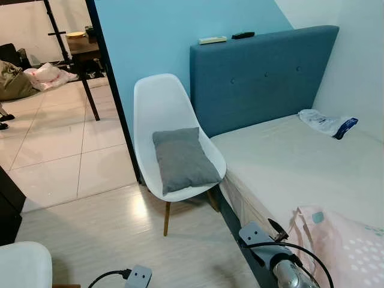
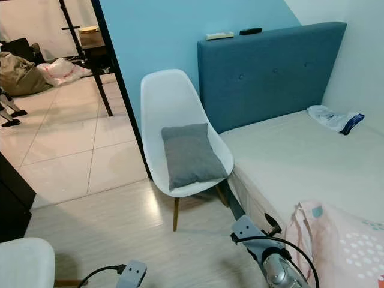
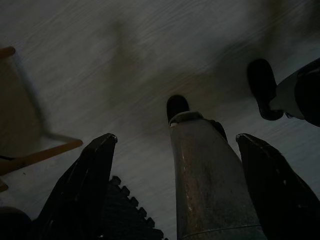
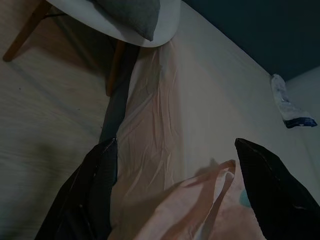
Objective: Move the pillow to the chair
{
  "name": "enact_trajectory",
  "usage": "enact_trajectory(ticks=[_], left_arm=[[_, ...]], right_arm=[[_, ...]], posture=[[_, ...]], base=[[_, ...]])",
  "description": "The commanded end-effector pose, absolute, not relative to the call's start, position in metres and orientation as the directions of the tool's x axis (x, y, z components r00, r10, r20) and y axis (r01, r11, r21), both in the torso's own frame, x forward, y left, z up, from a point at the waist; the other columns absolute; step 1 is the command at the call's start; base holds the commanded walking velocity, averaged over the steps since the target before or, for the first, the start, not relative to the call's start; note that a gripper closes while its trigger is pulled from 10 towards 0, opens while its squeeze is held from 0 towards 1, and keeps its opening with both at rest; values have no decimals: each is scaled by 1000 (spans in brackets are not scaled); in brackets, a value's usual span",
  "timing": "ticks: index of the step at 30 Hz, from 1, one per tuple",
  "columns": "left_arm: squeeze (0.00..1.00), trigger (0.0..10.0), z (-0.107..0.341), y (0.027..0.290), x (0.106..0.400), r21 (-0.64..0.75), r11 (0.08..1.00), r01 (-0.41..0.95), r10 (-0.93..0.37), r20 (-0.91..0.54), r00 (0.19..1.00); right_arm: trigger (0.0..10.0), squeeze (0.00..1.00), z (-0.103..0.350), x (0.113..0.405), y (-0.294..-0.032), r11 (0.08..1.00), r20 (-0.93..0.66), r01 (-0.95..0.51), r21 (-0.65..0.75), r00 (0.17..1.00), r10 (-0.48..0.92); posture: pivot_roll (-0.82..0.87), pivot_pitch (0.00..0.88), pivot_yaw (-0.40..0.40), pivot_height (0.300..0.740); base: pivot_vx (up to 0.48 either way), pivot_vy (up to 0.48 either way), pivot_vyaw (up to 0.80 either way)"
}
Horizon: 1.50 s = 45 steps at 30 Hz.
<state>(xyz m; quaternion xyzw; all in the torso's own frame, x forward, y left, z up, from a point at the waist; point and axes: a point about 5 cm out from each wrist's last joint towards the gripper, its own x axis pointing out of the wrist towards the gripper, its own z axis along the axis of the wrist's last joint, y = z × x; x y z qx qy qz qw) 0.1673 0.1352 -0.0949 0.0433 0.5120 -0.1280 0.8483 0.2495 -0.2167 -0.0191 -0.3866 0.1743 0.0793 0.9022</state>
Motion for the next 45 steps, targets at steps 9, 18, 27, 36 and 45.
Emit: enact_trajectory(ticks=[9,18,27,36,45], left_arm=[[0,10000,-96,138,164,-55,966,254,-164,-886,434],[0,10000,-97,140,162,-53,965,257,-163,-888,430],[0,10000,-98,143,159,-50,965,257,-160,-891,425],[0,10000,-97,141,162,-51,965,257,-161,-889,429],[0,10000,-97,140,163,-52,965,257,-162,-888,430]], right_arm=[[10000,0,-20,249,-215,702,-375,-270,-659,927,5],[10000,0,-21,248,-214,702,-374,-270,-659,928,6],[10000,0,-21,248,-214,702,-373,-270,-659,928,6],[10000,0,-21,248,-214,702,-373,-270,-659,928,6],[10000,0,-20,249,-214,702,-375,-270,-659,927,5]], posture=[[-73,0,27,740],[-74,0,32,740],[-80,0,37,740],[-78,0,37,740],[-78,0,32,740]], base=[[0,0,0],[0,0,0],[0,0,0],[0,0,0],[0,0,0]])
